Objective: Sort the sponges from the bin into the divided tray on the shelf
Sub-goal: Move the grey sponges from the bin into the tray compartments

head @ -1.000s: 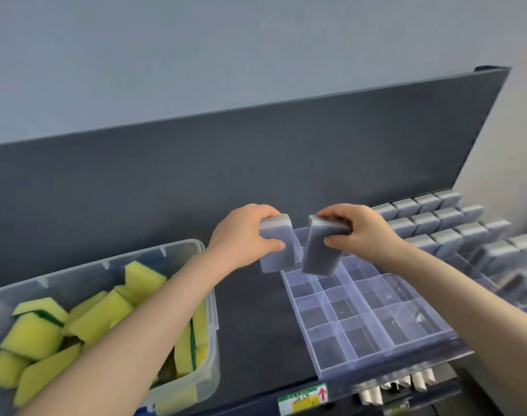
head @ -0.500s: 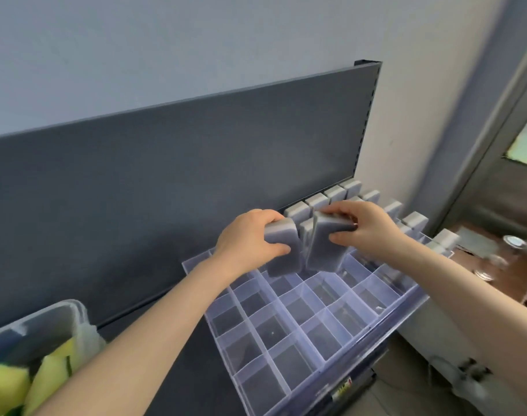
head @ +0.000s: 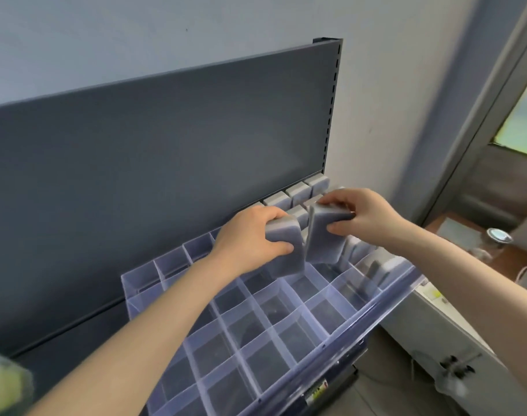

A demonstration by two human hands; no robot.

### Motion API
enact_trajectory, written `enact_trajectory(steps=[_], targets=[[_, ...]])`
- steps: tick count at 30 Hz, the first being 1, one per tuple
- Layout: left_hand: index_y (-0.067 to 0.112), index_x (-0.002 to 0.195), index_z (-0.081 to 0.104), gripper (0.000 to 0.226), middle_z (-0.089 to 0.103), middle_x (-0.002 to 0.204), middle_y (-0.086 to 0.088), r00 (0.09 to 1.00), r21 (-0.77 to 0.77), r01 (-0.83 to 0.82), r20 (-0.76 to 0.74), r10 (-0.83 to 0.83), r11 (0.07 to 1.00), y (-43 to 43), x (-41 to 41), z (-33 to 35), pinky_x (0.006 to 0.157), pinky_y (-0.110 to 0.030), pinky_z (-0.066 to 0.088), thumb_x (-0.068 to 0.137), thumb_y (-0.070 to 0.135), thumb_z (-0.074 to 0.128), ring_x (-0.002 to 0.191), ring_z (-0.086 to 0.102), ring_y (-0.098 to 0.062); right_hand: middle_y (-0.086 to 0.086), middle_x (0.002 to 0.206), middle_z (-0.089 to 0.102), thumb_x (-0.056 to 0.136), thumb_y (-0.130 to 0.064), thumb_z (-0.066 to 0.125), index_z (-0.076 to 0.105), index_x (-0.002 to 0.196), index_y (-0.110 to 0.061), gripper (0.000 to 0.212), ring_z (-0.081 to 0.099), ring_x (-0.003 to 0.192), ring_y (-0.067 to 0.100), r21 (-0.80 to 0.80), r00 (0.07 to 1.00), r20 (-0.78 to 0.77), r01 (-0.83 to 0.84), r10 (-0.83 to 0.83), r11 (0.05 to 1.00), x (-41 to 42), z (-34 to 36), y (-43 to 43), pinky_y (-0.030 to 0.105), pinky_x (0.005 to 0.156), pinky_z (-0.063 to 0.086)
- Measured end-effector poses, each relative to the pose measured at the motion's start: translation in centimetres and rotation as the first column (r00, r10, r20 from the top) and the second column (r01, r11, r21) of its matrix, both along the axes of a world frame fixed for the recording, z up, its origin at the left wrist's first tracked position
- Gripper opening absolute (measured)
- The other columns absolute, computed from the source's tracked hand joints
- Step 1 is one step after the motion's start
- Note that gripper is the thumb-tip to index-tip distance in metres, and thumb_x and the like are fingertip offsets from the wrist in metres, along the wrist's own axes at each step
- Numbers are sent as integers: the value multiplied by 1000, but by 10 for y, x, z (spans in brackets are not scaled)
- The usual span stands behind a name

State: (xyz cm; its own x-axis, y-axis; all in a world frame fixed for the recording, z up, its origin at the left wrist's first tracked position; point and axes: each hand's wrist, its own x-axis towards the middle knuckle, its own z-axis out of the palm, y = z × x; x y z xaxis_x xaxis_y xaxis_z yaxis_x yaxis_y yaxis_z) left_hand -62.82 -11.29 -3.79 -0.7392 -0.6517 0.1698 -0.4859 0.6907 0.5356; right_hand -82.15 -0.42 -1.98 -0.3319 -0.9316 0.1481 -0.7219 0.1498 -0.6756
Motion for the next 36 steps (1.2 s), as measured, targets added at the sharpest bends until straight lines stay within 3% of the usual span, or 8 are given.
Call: enact_trajectory(steps=[6,9,13,19,23,27,32,36], targets=[[44,103,60,37,60,103,21,988,-5,-142,69,142,990,13,-25,1,75,-28,45,68,45,74,94,53,-6,-14,94,66,66,-3,70,68,108,-25,47,58,84,3,58,979,-1,-205,205,977,-46,-4,-13,4,70,40],[45,99,59,36,60,100,24,972,16,-221,83,219,975,19,-25,-2,77,-31,48,67,44,73,93,54,-5,-29,88,58,67,-6,72,67,107,-27,45,56,80,-9,78,958,-29,-282,284,956,-60,-10,-17,3,70,38],[43,106,59,42,59,109,24,951,60,-300,97,294,952,34,-26,-13,81,-30,48,67,44,75,99,54,-4,-31,88,54,68,-4,73,66,109,-22,45,50,80,-24,106,918,-12,-392,395,914,-70,-21,-22,-3,69,34],[43,113,53,47,55,115,26,914,84,-403,78,397,911,56,-38,-36,81,-29,45,71,41,75,103,50,-1,-7,105,68,66,-7,75,66,110,-19,46,61,98,9,136,861,-66,-494,505,859,-74,-36,-25,16,85,44],[47,104,39,46,45,104,30,883,35,-468,39,467,883,69,-43,-46,69,-27,41,72,44,73,91,45,-2,-8,114,65,67,-10,74,65,114,-22,50,59,104,9,162,838,-144,-506,527,848,-74,-49,-24,14,88,40],[48,100,40,45,47,102,33,887,22,-462,-4,462,887,77,-47,-50,66,-9,32,72,44,74,88,41,6,-8,118,63,69,-13,71,62,116,-24,49,57,107,11,179,800,-220,-529,558,829,-73,-57,-24,10,84,35],[49,101,38,46,48,102,33,891,14,-450,-51,450,893,86,-48,-57,73,-20,37,73,41,75,92,40,10,-11,118,62,70,-16,69,61,117,-26,49,56,108,10,179,789,-247,-533,562,827,-76,-61,-23,11,81,35],[48,100,39,44,48,104,30,884,3,-465,-54,464,885,84,-47,-58,68,-15,35,74,40,74,86,42,4,-12,120,63,72,-19,67,60,119,-28,49,56,109,12,191,778,-287,-525,558,830,-77,-61,-24,16,84,39]])
